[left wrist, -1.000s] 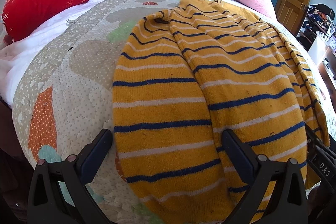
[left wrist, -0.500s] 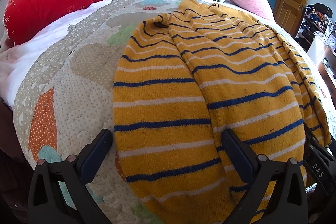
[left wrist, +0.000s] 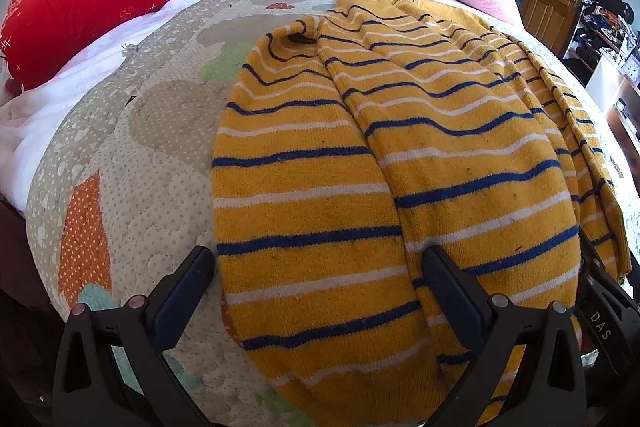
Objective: Fold small clothes
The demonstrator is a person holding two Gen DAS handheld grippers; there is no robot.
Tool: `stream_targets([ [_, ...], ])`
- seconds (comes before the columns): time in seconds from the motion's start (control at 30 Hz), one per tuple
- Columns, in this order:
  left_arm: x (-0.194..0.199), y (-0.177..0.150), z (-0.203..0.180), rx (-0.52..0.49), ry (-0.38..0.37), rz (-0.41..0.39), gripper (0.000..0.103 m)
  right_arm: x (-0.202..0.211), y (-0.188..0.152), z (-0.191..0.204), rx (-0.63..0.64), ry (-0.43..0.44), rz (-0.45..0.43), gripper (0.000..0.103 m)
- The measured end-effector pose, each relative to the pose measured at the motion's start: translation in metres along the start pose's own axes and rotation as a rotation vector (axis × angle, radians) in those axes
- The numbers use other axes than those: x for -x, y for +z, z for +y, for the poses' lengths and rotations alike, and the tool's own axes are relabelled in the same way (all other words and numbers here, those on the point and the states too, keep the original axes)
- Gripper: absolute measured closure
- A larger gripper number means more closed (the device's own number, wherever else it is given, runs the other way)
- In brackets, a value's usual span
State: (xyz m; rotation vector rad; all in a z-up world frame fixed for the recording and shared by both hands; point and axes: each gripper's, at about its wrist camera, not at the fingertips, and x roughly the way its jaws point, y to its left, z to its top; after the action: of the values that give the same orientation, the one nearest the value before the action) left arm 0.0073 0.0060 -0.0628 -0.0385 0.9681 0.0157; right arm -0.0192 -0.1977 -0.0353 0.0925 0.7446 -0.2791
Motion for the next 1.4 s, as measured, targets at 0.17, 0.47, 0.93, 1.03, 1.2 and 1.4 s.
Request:
stream_targets([
  [0.17, 0.0001, -0.0006, -0.0002, -0.002, -0.002, 0.006, 0.0, 0.0008, -0.0017, 0.0014, -0.005, -0.006, 0.002, 0.001],
  [0.47, 0.0003, -0.0016, -0.001, -0.006, 0.002, 0.01, 0.0, 0.0023, -0.0032, 0.003, -0.013, -0.018, -0.004, 0.001],
  [0.93, 0.0025, -0.0039, -0.0005, -0.007, 0.005, -0.007, 0.0, 0.0034, -0.0061, 0.0033, -0.024, -0.033, -0.015, 0.001],
  [1.03, 0.0027, -0.0036, -0.0005, -0.006, 0.005, -0.008, 0.0, 0.0031, -0.0058, 0.003, -0.024, -0.033, -0.016, 0.001],
  [1.2, 0.0027, -0.0037, -0.0004, -0.007, 0.006, -0.008, 0.0, 0.0033, -0.0056, 0.0033, -0.024, -0.033, -0.017, 0.001],
  [1.4, 0.0027, -0.0038, -0.0002, -0.007, 0.005, -0.008, 0.0, 0.0033, -0.0057, 0.0032, -0.023, -0.034, -0.018, 0.001],
])
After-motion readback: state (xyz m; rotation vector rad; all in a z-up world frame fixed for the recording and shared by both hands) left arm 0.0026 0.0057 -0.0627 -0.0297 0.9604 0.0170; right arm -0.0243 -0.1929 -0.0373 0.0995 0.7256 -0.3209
